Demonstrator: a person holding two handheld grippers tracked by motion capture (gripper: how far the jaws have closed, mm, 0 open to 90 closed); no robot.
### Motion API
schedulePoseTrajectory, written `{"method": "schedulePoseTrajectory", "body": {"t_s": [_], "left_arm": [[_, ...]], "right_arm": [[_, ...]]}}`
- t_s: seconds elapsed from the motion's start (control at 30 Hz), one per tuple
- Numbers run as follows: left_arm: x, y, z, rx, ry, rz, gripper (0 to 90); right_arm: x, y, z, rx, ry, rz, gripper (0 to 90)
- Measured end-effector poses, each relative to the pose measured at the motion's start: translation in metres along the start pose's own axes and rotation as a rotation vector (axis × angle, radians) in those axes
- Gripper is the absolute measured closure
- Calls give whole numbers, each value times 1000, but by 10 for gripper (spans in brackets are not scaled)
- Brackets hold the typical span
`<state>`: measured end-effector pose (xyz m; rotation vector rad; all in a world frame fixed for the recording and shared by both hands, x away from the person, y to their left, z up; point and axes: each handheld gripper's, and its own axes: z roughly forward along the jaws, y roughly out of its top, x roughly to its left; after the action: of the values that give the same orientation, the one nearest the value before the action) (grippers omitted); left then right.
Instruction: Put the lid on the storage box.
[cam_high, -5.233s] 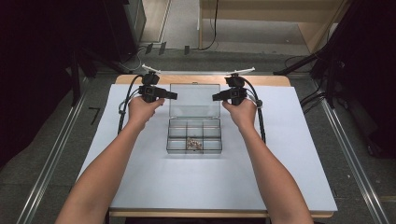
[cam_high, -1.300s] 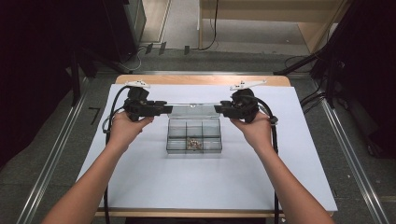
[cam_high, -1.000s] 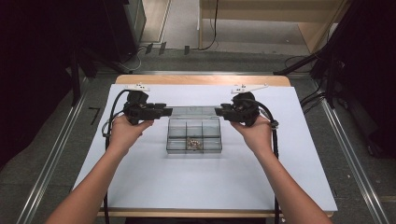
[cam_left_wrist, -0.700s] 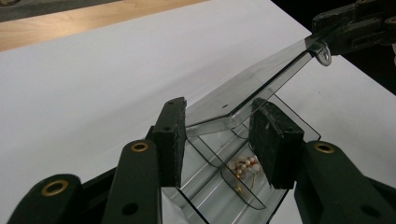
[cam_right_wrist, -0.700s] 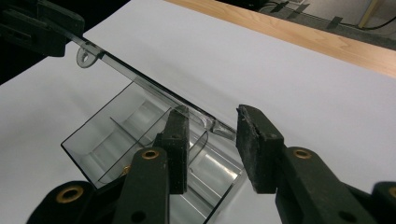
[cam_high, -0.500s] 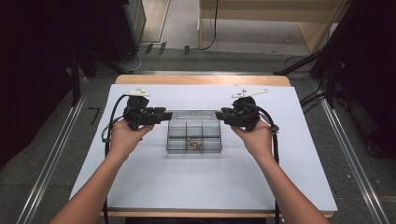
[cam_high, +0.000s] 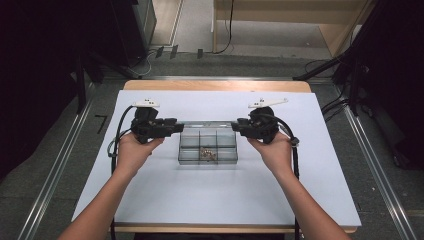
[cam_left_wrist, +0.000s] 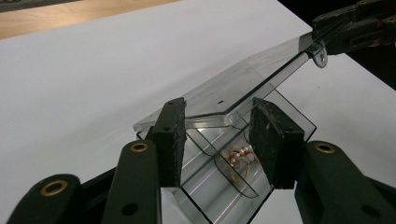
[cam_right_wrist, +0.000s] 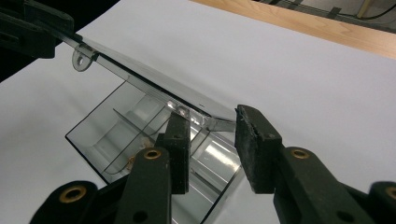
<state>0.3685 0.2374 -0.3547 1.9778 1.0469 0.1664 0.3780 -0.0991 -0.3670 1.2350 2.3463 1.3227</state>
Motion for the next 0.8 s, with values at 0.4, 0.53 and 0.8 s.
{"method": "schedulePoseTrajectory", "body": {"t_s": [0.4, 0.53, 0.8], "left_arm": [[-3, -8, 2, 5, 18, 1, 576], [-4, -10, 2, 13, 25, -1, 576], [-5, -14, 2, 21, 22, -16, 576]], "right_arm": [[3, -8, 0, -7, -3, 6, 673], [4, -10, -1, -7, -5, 6, 673], [6, -14, -1, -5, -13, 19, 672]]}}
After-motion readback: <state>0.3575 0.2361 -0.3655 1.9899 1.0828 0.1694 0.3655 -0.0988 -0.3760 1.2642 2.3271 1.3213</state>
